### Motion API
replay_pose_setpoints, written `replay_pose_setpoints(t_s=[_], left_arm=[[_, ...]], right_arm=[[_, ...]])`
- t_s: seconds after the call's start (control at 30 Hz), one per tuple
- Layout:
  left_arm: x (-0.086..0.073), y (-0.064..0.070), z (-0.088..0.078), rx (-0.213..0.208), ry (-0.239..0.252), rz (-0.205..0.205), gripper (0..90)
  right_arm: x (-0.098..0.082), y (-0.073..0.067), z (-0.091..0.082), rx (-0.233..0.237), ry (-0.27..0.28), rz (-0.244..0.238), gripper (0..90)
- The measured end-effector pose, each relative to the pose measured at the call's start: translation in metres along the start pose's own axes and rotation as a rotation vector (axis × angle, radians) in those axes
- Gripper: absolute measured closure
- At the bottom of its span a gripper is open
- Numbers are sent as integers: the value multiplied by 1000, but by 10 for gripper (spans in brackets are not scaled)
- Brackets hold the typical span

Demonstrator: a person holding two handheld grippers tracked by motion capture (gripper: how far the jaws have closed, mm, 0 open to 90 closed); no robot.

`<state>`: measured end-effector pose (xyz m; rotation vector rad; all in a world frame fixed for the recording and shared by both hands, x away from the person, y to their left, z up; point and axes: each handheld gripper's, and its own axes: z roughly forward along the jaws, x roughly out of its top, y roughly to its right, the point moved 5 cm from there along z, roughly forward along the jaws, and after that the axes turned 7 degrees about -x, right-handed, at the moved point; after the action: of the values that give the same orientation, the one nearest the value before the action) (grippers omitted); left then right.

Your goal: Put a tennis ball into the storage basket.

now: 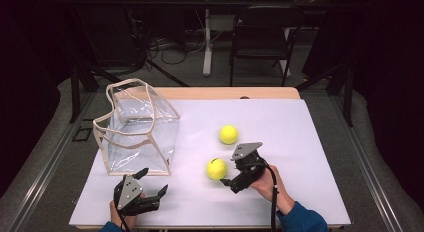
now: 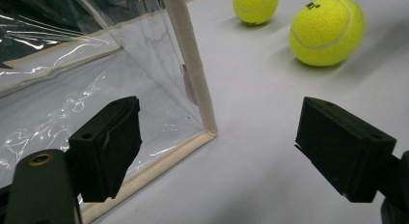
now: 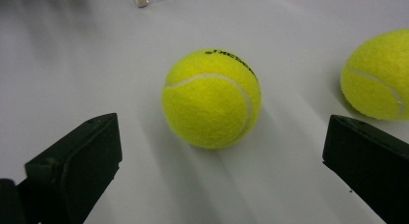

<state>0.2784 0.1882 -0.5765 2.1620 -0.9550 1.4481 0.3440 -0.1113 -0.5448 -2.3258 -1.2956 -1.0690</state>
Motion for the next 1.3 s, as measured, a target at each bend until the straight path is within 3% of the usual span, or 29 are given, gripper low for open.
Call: replay_pose_setpoints(t_s=[0.63,1.3], left_arm=[[0,0,-1,-4,4,5,160],[1,0,-1,-2,8,4,160]], right_arm=[[12,0,23,31,-62,-1,0],[19,-4,57,68,-163,-50,0]])
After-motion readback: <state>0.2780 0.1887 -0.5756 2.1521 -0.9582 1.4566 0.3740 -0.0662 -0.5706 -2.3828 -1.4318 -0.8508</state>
